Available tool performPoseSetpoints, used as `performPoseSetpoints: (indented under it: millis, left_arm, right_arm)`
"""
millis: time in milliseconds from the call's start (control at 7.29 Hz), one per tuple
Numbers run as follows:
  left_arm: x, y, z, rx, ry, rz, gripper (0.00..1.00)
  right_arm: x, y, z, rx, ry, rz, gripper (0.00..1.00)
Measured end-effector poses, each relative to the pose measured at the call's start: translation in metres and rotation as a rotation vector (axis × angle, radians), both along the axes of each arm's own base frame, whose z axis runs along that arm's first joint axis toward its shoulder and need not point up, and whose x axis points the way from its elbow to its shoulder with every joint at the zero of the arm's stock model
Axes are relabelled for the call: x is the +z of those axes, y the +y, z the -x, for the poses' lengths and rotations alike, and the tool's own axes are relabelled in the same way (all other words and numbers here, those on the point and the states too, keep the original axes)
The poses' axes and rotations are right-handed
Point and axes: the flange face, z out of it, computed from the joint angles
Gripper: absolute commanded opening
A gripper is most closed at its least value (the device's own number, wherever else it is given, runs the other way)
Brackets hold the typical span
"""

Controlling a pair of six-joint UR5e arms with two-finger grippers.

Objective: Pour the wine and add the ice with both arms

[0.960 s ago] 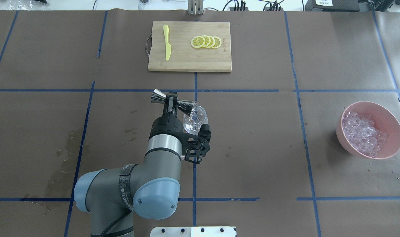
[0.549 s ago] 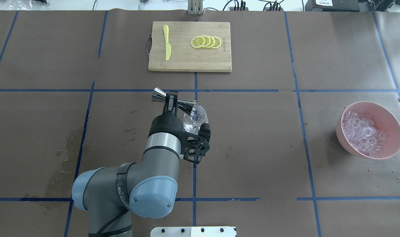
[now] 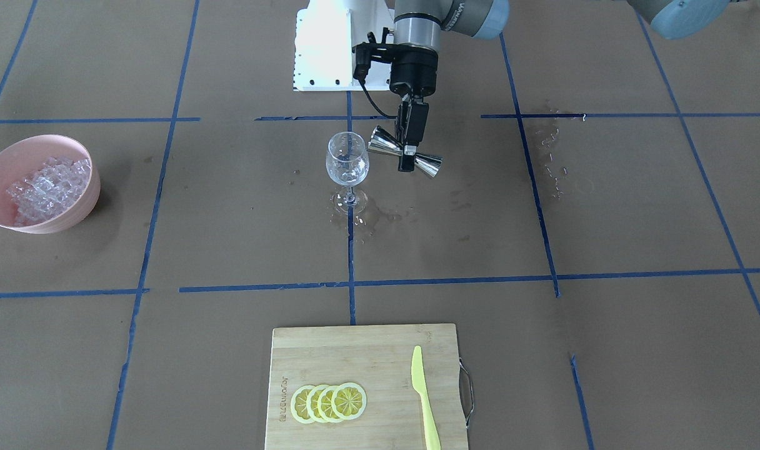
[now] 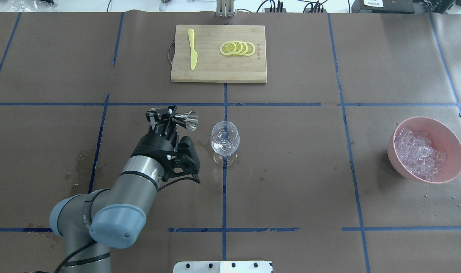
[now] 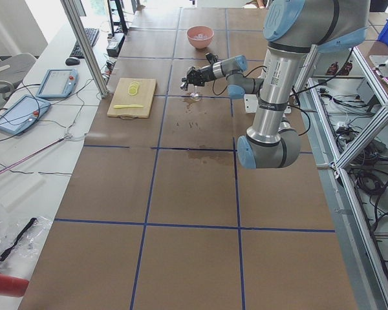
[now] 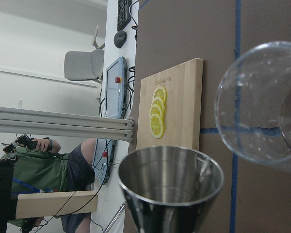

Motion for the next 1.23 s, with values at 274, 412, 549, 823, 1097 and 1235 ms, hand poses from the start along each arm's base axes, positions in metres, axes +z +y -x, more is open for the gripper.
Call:
performPoseSetpoints:
  millis: [274, 412, 549, 823, 1097, 1235]
  left_arm:
    - [0.072, 0.007, 0.037, -0.008, 0.064, -0.001, 0.0]
    - [0.103, 0.01, 0.056, -0.012, 0.065, 0.0, 0.0]
    - [0.135, 0.013, 0.078, -0.017, 0.071, 0.0, 0.0]
    - [0.196, 0.023, 0.124, -0.035, 0.141, 0.001, 0.0]
    - [0.243, 0.028, 0.154, -0.065, 0.293, 0.027, 0.0]
    - [0.261, 0.029, 0.163, -0.083, 0.334, 0.048, 0.0]
  right_arm:
    - [-0.002, -0.001, 0.0, 0.0, 0.0, -0.004, 1.0]
    - [-0.002, -0.001, 0.0, 0.0, 0.0, -0.005, 1.0]
    - [-0.002, -0.001, 0.0, 0.0, 0.0, -0.005, 1.0]
    - [-0.002, -0.001, 0.0, 0.001, 0.0, -0.004, 1.0]
    - [-0.002, -0.001, 0.0, 0.001, 0.0, -0.004, 1.0]
    - [-0.002, -0.001, 0.0, 0.002, 0.0, -0.003, 1.0]
